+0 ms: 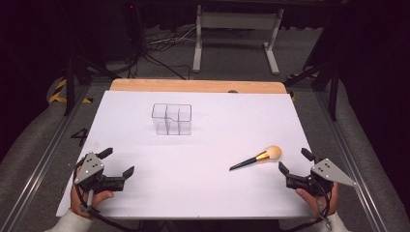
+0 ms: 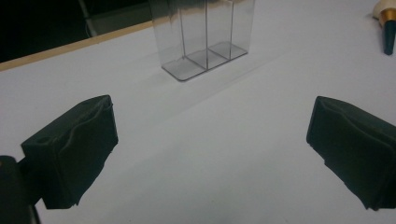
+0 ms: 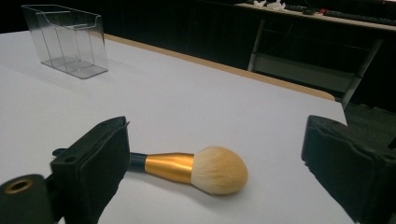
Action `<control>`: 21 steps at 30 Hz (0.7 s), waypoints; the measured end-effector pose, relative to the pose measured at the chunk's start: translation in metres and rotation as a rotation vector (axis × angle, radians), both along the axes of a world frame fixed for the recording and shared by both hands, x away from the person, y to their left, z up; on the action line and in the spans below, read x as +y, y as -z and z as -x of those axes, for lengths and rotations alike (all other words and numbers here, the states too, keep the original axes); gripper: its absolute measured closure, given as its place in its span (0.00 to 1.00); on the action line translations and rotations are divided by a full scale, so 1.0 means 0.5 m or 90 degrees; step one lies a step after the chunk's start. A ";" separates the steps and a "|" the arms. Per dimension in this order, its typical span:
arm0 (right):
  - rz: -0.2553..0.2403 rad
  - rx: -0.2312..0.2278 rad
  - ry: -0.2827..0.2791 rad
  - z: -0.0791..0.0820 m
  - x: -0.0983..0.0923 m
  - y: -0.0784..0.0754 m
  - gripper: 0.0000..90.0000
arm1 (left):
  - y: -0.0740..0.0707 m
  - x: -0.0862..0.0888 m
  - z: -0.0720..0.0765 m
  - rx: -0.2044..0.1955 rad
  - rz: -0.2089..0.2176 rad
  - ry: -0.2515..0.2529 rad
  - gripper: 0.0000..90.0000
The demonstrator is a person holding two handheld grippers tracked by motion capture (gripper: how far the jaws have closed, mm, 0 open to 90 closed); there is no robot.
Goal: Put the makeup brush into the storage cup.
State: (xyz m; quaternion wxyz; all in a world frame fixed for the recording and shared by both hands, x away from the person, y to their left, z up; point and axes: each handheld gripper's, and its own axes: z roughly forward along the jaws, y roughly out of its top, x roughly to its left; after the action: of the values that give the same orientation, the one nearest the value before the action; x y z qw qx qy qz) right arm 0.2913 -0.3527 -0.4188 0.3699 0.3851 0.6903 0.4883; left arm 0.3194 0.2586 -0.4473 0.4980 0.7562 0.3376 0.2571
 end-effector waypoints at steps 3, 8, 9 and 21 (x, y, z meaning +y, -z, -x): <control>0.013 0.014 -0.022 0.001 -0.001 -0.001 0.14 | 0.002 -0.003 0.003 0.006 -0.005 0.002 0.03; 0.030 0.023 -0.034 0.003 0.009 0.000 0.16 | 0.000 -0.006 0.008 0.005 -0.017 0.004 0.03; 0.033 0.025 -0.040 0.002 0.010 -0.001 0.16 | 0.000 -0.007 0.009 0.004 -0.027 -0.002 0.04; 0.110 0.082 -0.147 -0.030 0.028 -0.033 0.24 | -0.002 -0.004 0.024 0.006 -0.048 -0.019 0.04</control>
State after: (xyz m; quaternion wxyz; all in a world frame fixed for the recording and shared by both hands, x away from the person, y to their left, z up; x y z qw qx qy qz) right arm 0.3063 -0.3387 -0.4025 0.2980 0.3001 0.7919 0.4405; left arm 0.3074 0.2567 -0.4463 0.4634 0.7706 0.3417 0.2735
